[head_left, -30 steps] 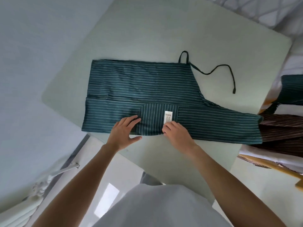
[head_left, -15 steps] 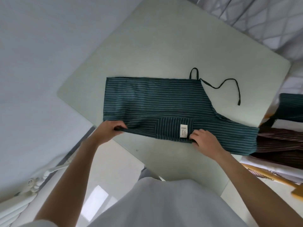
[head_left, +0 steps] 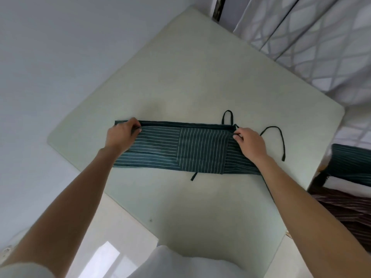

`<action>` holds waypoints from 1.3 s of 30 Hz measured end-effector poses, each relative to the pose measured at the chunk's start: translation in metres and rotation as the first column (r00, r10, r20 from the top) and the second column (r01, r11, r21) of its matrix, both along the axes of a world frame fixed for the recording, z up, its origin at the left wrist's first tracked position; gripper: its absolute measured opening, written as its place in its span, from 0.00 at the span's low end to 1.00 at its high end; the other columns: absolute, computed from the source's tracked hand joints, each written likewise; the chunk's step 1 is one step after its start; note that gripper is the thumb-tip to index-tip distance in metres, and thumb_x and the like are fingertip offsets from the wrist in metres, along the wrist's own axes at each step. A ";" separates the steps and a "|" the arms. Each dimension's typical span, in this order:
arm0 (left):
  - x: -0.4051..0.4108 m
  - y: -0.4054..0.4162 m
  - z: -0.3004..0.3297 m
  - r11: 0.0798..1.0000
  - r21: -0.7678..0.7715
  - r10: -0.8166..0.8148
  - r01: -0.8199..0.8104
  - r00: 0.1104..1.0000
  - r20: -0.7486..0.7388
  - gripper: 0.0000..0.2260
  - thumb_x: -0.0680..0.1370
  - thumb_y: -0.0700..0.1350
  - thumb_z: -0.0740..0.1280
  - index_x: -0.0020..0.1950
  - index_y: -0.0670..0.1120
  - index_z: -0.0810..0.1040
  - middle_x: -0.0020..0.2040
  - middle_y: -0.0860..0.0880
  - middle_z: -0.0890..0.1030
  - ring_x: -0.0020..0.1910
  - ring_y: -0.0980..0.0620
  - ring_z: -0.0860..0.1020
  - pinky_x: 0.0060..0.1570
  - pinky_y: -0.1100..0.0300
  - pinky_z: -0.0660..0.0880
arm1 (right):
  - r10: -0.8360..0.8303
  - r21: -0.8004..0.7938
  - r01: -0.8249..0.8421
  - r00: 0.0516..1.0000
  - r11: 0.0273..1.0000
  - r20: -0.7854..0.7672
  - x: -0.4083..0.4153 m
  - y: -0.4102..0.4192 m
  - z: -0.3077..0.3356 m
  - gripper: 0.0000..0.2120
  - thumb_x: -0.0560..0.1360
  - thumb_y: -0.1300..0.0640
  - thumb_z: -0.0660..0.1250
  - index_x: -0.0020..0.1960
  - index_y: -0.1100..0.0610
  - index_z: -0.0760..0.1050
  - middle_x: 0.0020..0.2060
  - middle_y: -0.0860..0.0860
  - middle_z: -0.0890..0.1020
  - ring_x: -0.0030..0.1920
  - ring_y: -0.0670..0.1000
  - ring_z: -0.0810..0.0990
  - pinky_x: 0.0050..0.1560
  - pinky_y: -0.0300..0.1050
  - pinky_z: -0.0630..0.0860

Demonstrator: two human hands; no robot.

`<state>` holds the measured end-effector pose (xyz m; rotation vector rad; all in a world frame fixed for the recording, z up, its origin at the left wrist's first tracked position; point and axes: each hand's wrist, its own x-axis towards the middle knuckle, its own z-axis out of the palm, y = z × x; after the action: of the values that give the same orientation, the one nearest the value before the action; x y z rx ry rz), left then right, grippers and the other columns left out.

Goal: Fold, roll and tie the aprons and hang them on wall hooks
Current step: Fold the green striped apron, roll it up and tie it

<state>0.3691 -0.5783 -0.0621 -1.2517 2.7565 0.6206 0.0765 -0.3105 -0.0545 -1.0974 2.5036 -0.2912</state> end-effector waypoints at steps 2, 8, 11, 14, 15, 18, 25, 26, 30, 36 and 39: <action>-0.009 -0.009 -0.007 0.999 0.022 0.026 -0.027 0.999 0.044 0.09 0.79 0.49 0.62 0.58 0.48 0.75 0.52 0.46 0.82 0.44 0.43 0.79 0.44 0.52 0.75 | 0.012 0.018 -0.012 1.000 1.000 -0.014 -0.012 -0.011 -0.007 0.11 0.81 0.55 0.57 0.55 0.58 0.76 0.49 0.55 0.80 0.46 0.55 0.78 0.41 0.45 0.67; -0.016 -0.019 -0.022 0.996 0.009 0.089 -0.090 0.988 0.125 0.10 0.80 0.47 0.59 0.59 0.46 0.72 0.42 0.42 0.81 0.35 0.43 0.75 0.41 0.52 0.73 | 0.114 0.130 -0.093 0.979 0.987 -0.167 -0.034 -0.043 -0.019 0.15 0.82 0.52 0.54 0.56 0.61 0.73 0.39 0.57 0.80 0.34 0.54 0.73 0.33 0.44 0.64; -0.015 -0.021 -0.025 0.994 -0.006 0.109 -0.109 0.990 0.087 0.09 0.78 0.45 0.61 0.57 0.47 0.74 0.47 0.44 0.82 0.40 0.42 0.78 0.41 0.52 0.73 | 0.168 0.198 -0.123 0.959 0.972 -0.230 -0.038 -0.056 -0.024 0.14 0.81 0.50 0.58 0.52 0.61 0.73 0.38 0.56 0.80 0.35 0.55 0.76 0.33 0.44 0.65; -0.013 -0.019 -0.030 0.993 -0.013 0.120 -0.120 0.992 0.045 0.08 0.75 0.42 0.66 0.53 0.46 0.77 0.52 0.47 0.81 0.48 0.43 0.78 0.46 0.51 0.73 | 0.186 0.238 -0.124 0.947 0.963 -0.260 -0.036 -0.062 -0.030 0.13 0.79 0.50 0.61 0.49 0.61 0.73 0.39 0.56 0.80 0.37 0.55 0.77 0.33 0.43 0.64; -0.012 -0.017 -0.032 0.992 -0.036 0.119 -0.118 0.992 0.041 0.08 0.74 0.41 0.66 0.52 0.45 0.77 0.52 0.46 0.80 0.50 0.43 0.77 0.49 0.50 0.72 | 0.173 0.220 -0.115 0.948 0.969 -0.266 -0.034 -0.061 -0.033 0.13 0.78 0.50 0.62 0.49 0.61 0.73 0.39 0.56 0.80 0.37 0.55 0.77 0.32 0.43 0.64; -0.014 -0.006 -0.035 0.983 -0.148 0.113 -0.110 0.994 0.011 0.15 0.71 0.35 0.65 0.57 0.43 0.75 0.58 0.44 0.76 0.59 0.41 0.71 0.60 0.47 0.66 | 0.126 0.085 -0.106 0.952 0.991 -0.279 -0.028 -0.051 -0.037 0.11 0.77 0.52 0.64 0.52 0.60 0.74 0.42 0.55 0.81 0.39 0.55 0.78 0.34 0.43 0.66; -0.099 0.101 -0.023 0.938 -0.053 -0.345 0.343 0.906 -0.244 0.12 0.77 0.44 0.65 0.60 0.48 0.76 0.58 0.49 0.78 0.60 0.48 0.74 0.64 0.50 0.67 | -0.138 -0.172 0.087 0.940 0.981 -0.311 0.015 0.031 -0.027 0.14 0.73 0.57 0.69 0.58 0.59 0.74 0.54 0.56 0.79 0.55 0.59 0.75 0.55 0.54 0.71; -0.113 0.121 -0.025 0.916 -0.013 -0.392 0.401 0.889 -0.237 0.14 0.77 0.47 0.64 0.62 0.48 0.75 0.60 0.50 0.77 0.62 0.49 0.73 0.65 0.51 0.65 | -0.179 -0.164 0.134 0.934 0.977 -0.308 0.022 0.049 -0.027 0.15 0.73 0.57 0.69 0.58 0.58 0.74 0.55 0.56 0.78 0.57 0.58 0.74 0.56 0.54 0.70; -0.152 0.179 -0.035 0.854 0.067 -0.505 0.515 0.854 -0.127 0.23 0.77 0.54 0.63 0.71 0.50 0.67 0.70 0.49 0.68 0.70 0.47 0.63 0.71 0.48 0.56 | -0.280 -0.016 0.290 0.906 0.957 -0.318 0.035 0.117 -0.035 0.20 0.70 0.58 0.71 0.61 0.57 0.73 0.61 0.58 0.74 0.61 0.62 0.70 0.59 0.59 0.69; -0.154 0.189 -0.051 0.827 0.074 -0.558 0.558 0.829 -0.016 0.25 0.77 0.56 0.63 0.73 0.54 0.64 0.75 0.51 0.60 0.75 0.49 0.54 0.73 0.46 0.47 | -0.336 -0.045 0.336 0.908 0.941 -0.250 0.010 0.159 -0.028 0.21 0.73 0.63 0.69 0.64 0.60 0.69 0.50 0.59 0.80 0.51 0.62 0.77 0.54 0.56 0.72; -0.138 0.173 -0.052 0.813 0.073 -0.576 0.577 0.817 -0.034 0.24 0.74 0.56 0.66 0.69 0.56 0.68 0.74 0.52 0.63 0.74 0.50 0.57 0.73 0.45 0.50 | -0.459 -0.309 0.419 0.886 0.854 -0.067 -0.023 0.153 -0.007 0.16 0.75 0.63 0.65 0.62 0.59 0.69 0.43 0.56 0.82 0.41 0.56 0.80 0.43 0.50 0.75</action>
<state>0.2307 -0.4049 -0.1144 -0.3364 2.8539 0.6549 0.0538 -0.1571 -0.0610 -0.6330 2.8885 -0.7528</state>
